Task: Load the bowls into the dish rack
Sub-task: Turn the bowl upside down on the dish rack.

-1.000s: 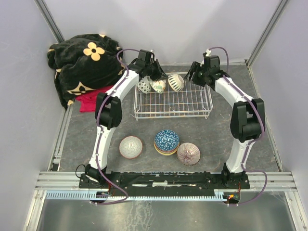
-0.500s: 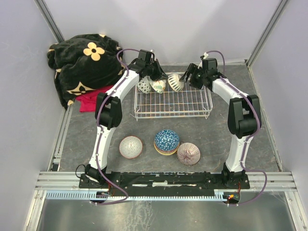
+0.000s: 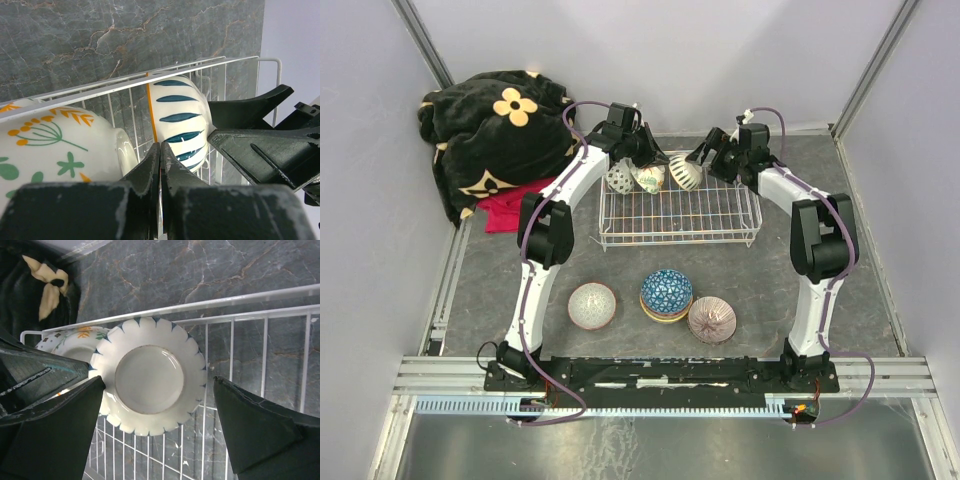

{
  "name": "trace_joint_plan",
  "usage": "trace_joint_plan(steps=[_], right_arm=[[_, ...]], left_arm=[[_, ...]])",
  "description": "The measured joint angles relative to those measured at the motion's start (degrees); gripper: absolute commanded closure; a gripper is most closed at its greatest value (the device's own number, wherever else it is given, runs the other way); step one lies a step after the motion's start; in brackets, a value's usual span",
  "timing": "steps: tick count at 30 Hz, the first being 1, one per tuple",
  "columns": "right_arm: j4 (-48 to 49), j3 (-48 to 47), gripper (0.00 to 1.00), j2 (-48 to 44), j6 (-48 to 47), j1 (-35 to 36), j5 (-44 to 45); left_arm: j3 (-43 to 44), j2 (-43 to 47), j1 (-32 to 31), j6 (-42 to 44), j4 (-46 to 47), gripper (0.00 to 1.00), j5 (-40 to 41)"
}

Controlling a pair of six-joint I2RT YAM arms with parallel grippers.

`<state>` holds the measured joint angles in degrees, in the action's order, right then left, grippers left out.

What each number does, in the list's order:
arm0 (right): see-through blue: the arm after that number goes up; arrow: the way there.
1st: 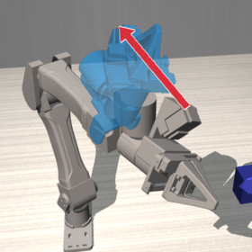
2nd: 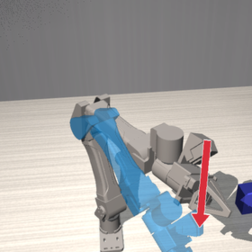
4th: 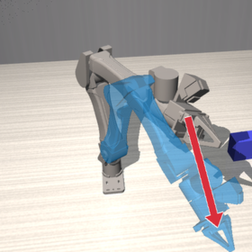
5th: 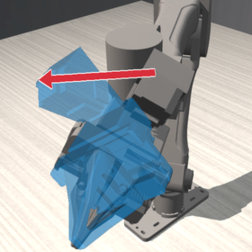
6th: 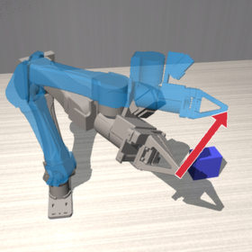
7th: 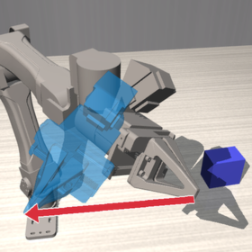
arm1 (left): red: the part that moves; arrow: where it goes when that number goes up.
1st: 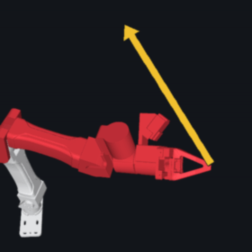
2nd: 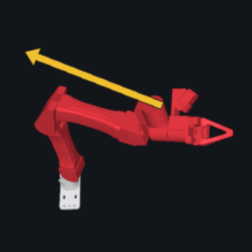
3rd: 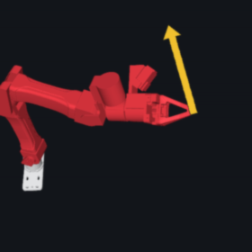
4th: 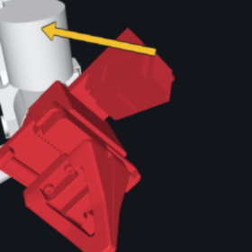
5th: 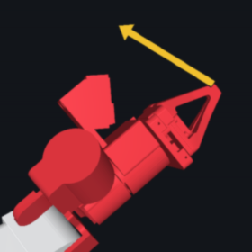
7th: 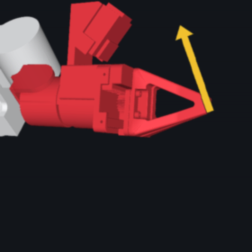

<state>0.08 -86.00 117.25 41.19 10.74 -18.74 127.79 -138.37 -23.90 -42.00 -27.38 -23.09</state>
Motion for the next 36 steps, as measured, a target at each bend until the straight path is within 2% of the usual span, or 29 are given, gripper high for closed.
trace_joint_plan(steps=[10,17,36], right_arm=[[5.5,0.0,0.0,2.1,3.3,0.0,-2.5],[7.1,0.7,0.08,2.2,3.9,0.0,-3.3],[11.9,2.9,0.08,2.2,4.7,-0.4,-4.3]], left_arm=[[0.1,0.0,0.0,0.0,0.0,0.95,0.0],[0.1,0.0,0.0,0.0,0.5,0.95,-0.2],[0.2,0.0,-0.1,-0.1,1.4,0.96,-0.3]])
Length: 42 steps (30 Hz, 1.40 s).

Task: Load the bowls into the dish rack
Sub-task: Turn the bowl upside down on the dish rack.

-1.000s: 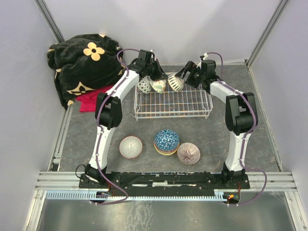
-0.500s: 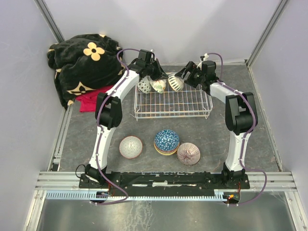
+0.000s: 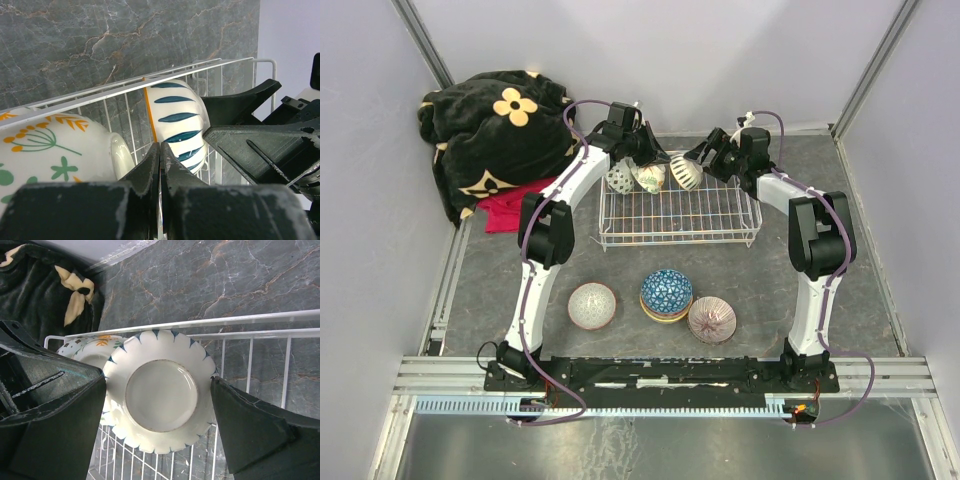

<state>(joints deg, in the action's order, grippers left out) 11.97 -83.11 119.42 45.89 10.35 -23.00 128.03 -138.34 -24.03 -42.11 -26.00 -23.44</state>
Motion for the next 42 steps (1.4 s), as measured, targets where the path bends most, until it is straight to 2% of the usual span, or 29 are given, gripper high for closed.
trace_joint_plan(steps=[22,33,37,42], right_arm=[[1.2,1.3,0.07,-1.3,0.3,-0.3,-0.3],[-0.6,1.2,0.31,-2.8,-1.4,0.0,0.3],[-2.3,1.2,0.32,-4.0,-2.6,0.3,0.9],[-4.2,0.2,0.4,-4.3,-3.7,0.3,1.1]], left_arm=[[0.1,0.3,-0.8,0.0,3.0,0.95,-1.2],[0.1,0.3,-1.0,-1.0,3.8,0.95,-2.3],[0.0,0.5,-1.4,-1.4,5.0,0.95,-3.0],[-0.6,0.5,-1.4,-2.7,6.6,0.96,-4.0]])
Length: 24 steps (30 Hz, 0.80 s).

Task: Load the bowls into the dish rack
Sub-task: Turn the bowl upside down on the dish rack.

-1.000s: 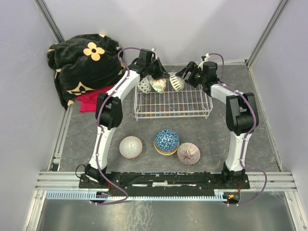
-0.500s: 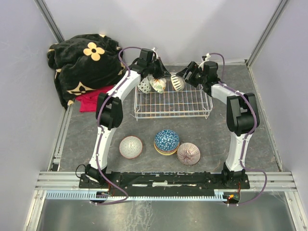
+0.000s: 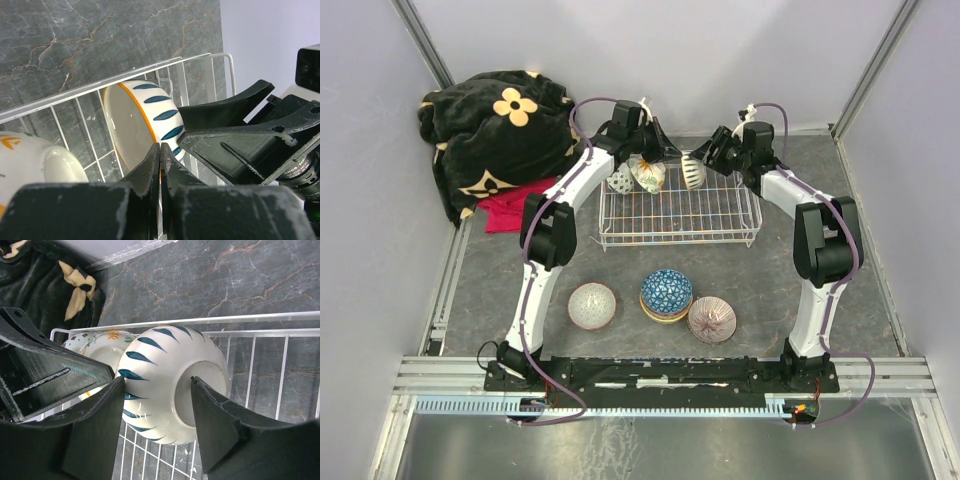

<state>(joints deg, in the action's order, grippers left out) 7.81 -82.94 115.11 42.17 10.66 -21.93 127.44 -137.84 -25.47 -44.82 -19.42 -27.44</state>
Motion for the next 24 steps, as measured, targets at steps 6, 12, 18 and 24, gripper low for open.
trace_joint_plan(steps=[6,12,18,24], right_arm=[[-1.7,-0.8,0.49,-0.1,-0.7,1.0,-0.5],[-5.3,-1.5,0.51,-0.1,-1.8,2.1,-1.0],[-7.0,-1.5,0.48,-0.1,-3.5,2.1,-0.8],[-7.2,-1.7,0.44,-0.2,-4.6,2.2,-0.7]], left_arm=[[0.0,0.0,-0.5,-1.4,2.9,0.96,-2.5],[-0.3,0.0,-1.1,-2.5,5.4,0.95,-4.7],[-4.4,0.1,-0.8,-3.6,9.8,0.93,-5.7],[-5.3,1.4,-0.3,-3.7,9.2,0.92,-5.8]])
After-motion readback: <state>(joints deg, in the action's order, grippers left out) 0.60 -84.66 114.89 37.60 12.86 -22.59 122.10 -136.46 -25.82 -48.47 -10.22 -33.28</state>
